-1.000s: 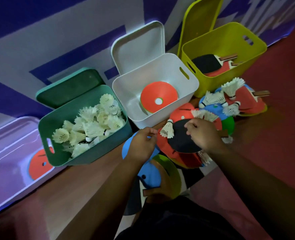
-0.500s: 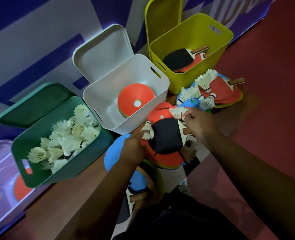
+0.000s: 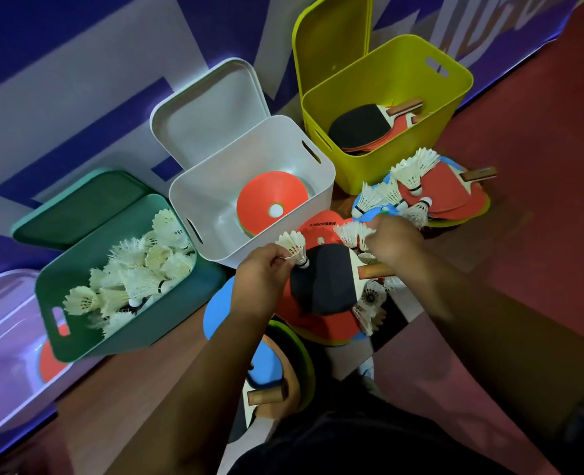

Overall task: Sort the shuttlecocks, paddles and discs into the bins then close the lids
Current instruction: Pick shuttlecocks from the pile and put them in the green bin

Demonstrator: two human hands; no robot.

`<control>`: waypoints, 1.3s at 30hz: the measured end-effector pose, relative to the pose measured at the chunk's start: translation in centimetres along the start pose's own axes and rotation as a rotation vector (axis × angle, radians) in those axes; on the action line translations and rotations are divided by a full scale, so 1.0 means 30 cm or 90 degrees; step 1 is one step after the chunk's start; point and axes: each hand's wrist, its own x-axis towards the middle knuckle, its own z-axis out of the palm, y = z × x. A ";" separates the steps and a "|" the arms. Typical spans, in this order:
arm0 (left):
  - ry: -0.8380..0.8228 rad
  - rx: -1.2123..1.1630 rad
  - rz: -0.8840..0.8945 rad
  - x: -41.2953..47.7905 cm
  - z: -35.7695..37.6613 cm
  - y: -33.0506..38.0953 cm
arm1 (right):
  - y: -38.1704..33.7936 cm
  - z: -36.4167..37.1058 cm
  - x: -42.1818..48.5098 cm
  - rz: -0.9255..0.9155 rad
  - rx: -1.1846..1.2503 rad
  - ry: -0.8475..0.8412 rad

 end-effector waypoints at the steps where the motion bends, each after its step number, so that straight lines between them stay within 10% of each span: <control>1: 0.000 -0.008 -0.002 -0.001 -0.004 0.007 | -0.006 -0.005 0.004 0.008 -0.023 0.004; 13: 0.070 -0.257 -0.080 -0.040 -0.131 0.086 | -0.187 -0.172 -0.127 -0.244 0.226 0.196; 39: 0.433 -0.188 -0.376 -0.503 -0.771 -0.606 | -1.104 0.329 -0.439 -0.592 0.133 -0.117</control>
